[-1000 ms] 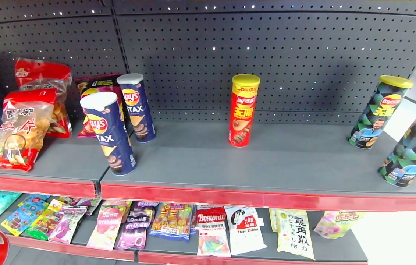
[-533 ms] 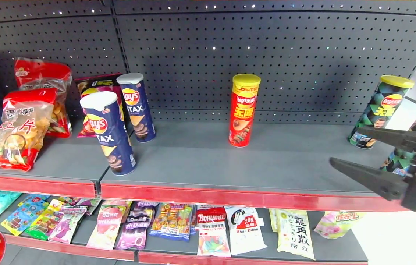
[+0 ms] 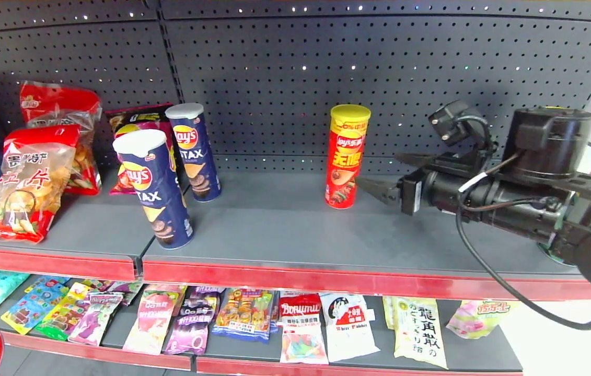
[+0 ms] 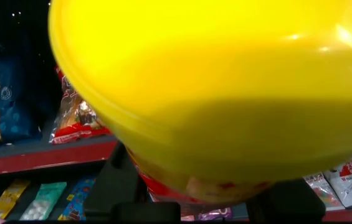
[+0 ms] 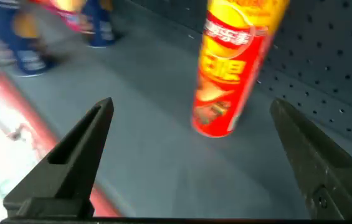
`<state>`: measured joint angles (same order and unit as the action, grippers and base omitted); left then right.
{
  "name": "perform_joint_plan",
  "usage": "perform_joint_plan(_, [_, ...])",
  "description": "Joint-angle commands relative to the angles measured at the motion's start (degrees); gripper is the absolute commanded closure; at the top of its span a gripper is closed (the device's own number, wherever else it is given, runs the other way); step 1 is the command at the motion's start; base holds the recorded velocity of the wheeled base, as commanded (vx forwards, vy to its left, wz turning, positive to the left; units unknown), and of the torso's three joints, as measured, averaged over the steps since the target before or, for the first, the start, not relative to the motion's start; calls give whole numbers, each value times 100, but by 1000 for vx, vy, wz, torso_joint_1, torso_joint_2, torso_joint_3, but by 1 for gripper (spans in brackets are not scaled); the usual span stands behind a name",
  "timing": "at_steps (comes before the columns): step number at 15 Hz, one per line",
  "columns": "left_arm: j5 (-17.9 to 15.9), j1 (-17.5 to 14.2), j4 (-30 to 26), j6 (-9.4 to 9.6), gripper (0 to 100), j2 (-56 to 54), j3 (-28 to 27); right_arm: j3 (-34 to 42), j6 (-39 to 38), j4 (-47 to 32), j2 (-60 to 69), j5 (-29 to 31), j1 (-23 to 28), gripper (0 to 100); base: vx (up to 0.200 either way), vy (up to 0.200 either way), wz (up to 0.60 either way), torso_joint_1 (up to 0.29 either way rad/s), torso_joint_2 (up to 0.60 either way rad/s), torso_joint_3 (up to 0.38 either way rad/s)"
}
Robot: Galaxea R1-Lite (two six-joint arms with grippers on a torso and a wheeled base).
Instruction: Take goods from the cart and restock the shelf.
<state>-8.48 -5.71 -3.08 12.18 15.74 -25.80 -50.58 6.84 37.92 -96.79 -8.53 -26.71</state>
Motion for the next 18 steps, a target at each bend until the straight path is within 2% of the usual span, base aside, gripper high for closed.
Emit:
perform_joint_plan(1, [5,-1,1,4,100,35,4,-312,-16,13,-674,62,105,0,0,0,0,0,0,0])
perform_joint_plan(7, [5,-10,1,4,100,35,31,-1191,-306,4,-1210,106,272,0,0,0,0,0,0,0])
perform_joint_plan(18, [5,-10,1,4,100,43,31,-2070,-350,4,-1808,71,228,0,0,0,0,0,0,0])
